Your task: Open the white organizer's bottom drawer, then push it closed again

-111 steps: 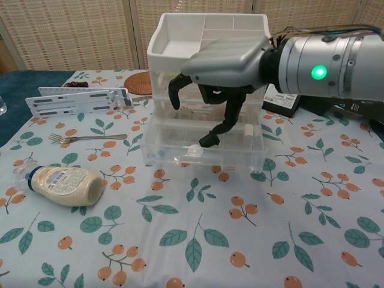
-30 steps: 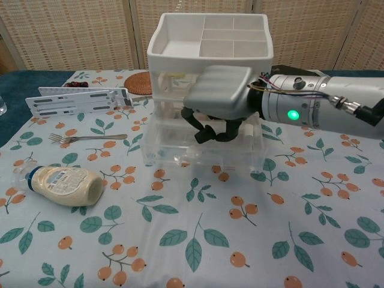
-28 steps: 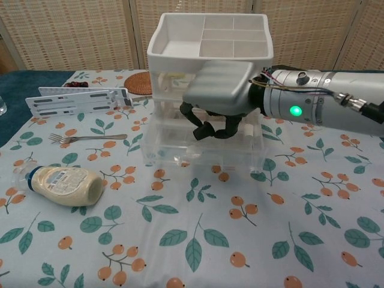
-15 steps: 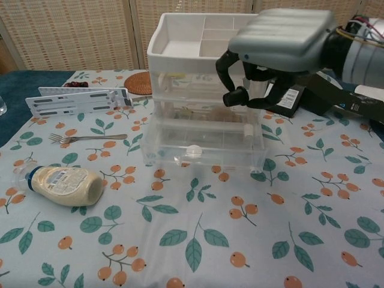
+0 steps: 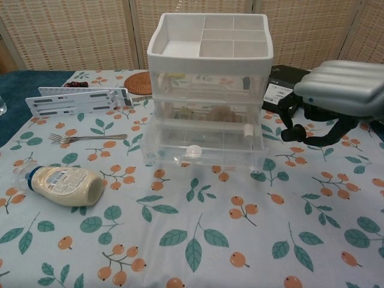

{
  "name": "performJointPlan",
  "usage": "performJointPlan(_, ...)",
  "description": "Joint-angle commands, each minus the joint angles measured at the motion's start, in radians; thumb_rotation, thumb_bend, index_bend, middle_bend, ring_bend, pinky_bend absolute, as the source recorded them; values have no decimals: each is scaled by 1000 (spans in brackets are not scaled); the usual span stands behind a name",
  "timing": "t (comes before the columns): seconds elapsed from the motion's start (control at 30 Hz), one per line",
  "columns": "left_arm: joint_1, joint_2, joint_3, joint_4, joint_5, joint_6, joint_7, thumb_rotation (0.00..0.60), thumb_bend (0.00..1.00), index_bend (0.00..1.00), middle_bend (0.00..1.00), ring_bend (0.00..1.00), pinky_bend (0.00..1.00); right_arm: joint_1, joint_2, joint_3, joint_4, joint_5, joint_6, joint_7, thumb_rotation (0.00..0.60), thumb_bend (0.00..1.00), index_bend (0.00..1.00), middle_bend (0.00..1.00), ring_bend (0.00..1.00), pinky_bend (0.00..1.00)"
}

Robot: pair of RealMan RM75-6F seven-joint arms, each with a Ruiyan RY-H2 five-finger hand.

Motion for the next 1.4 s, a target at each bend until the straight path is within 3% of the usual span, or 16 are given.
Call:
performJointPlan(0.03,1,0,2,0,0,0,1,600,344,169,104,129,142,-17,-69,3,92,15,-45,50,600,326,500,1000,1000,1000)
performJointPlan(0.27,1,-1,2,3,-2,-3,-1,600,343,169,104,129,142,-25,-178,33,228,31,-82,93,600,326,500,1000,1000,1000)
performJointPlan(0.53,1,-3,4,6,-5,-6,-3,600,343,169,104,129,142,-30,-224,57,271,47,-104,80,600,326,499,1000,1000,1000)
performJointPlan(0.77,0,-3,4,8,-6,-7,-6,600,343,169,104,129,141,-40,-226,69,262,64,-114,63,600,326,339,964,1000,1000)
performJointPlan(0.97,-1,-6,7,8,-1,-10,-5,600,343,169,104,129,141,-53,-204,81,220,73,-109,71,600,325,259,865,993,1000)
performJointPlan(1.23,2,2,2,6,-5,-2,-8,600,343,169,105,129,141,-113,-64,93,22,16,18,98,600,315,237,743,787,989)
performJointPlan(1.4,-1,2,0,10,-6,-5,-10,600,343,169,105,129,141,-188,53,91,-90,-8,136,103,600,312,234,685,707,903)
